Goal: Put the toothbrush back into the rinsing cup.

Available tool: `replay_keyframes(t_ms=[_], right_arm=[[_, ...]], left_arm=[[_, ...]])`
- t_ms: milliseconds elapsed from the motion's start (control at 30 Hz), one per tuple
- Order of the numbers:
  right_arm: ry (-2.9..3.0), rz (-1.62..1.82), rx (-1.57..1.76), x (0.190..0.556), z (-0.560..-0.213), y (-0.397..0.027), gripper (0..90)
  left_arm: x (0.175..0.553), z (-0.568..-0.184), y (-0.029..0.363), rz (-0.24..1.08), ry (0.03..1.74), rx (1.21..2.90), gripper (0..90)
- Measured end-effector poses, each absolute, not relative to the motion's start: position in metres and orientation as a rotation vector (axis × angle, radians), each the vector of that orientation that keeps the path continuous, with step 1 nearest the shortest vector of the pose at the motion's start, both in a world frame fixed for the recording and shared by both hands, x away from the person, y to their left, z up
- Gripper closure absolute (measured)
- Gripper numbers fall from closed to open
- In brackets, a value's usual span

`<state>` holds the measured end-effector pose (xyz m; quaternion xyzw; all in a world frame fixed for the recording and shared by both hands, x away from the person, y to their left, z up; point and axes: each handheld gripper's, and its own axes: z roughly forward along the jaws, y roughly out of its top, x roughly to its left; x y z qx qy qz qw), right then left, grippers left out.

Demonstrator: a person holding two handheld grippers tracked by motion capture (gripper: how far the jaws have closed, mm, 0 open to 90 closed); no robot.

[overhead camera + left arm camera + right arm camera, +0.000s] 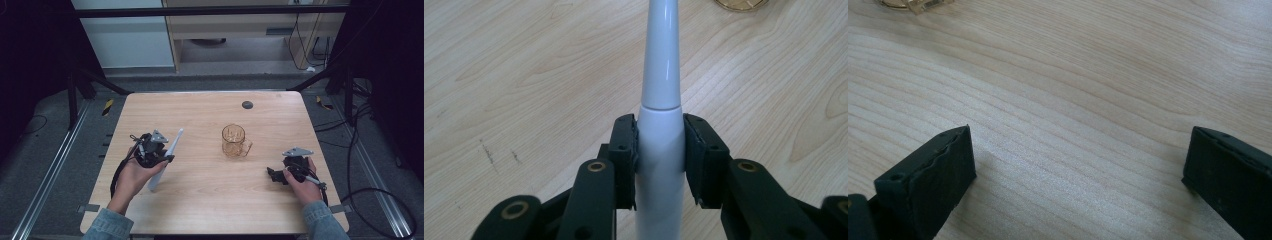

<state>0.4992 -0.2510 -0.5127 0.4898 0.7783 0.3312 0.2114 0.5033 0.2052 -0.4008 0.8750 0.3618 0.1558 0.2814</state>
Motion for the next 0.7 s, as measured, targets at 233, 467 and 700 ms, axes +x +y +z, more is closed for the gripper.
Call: replay_keyframes(t_ms=[233, 467, 700], right_arm=[[2.162, 0.920, 1.361, 0.499, -0.513, -0.251, 0.4], [2.162, 0.920, 1.361, 0.499, -0.513, -0.251, 0.4], [2.162, 0.920, 1.361, 0.499, -0.513, -0.251, 0.4]], left_arm=[[0.507, -0.392, 0.204, 0.431, 0.965, 2.317, 67.6], [0.514, -0.384, 0.199, 0.431, 0.953, 2.290, 67.6], [0.519, -0.375, 0.194, 0.432, 0.941, 2.236, 67.6]])
